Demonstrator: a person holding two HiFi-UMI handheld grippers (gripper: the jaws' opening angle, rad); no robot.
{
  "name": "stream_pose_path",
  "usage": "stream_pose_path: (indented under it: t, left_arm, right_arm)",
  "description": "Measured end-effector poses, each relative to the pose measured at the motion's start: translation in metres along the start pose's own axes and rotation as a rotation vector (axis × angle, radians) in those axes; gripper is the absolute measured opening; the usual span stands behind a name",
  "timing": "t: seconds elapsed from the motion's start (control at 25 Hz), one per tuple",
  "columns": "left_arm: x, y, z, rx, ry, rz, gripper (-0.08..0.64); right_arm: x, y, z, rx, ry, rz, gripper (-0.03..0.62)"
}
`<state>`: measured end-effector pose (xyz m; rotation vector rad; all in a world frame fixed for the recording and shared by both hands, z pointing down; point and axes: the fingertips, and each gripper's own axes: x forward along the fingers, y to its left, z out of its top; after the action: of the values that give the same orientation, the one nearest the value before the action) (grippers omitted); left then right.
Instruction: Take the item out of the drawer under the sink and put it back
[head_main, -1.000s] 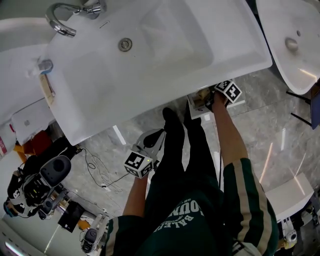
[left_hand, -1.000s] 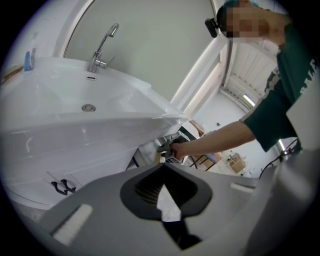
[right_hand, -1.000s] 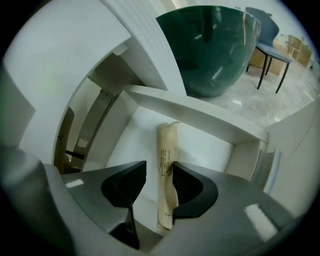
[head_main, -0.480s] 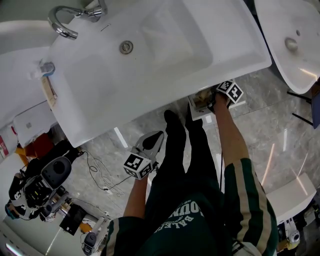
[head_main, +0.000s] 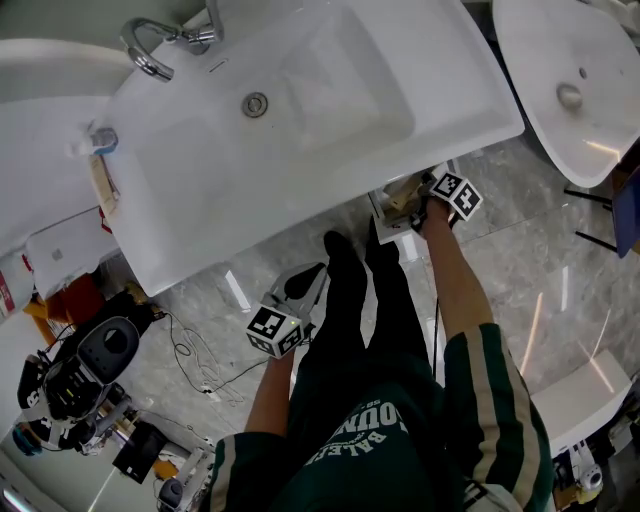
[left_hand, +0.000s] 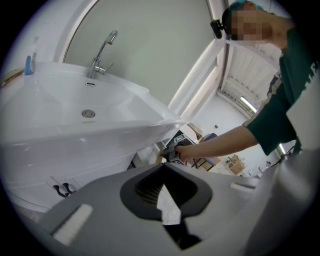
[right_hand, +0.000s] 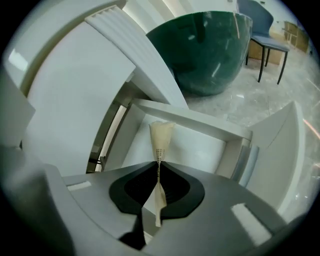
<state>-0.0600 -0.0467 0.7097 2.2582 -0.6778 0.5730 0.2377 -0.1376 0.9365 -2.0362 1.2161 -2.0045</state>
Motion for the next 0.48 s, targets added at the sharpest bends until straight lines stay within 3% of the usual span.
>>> stream_pose_path:
  t: [0.48]
  left_arm:
    - [-0.020,-0.017,0.037,0.037,-0.083,-0.021,0.049]
  right_arm:
    - [-0.073,0.029,0.000,-0.037,-0.043,0.053,0.025]
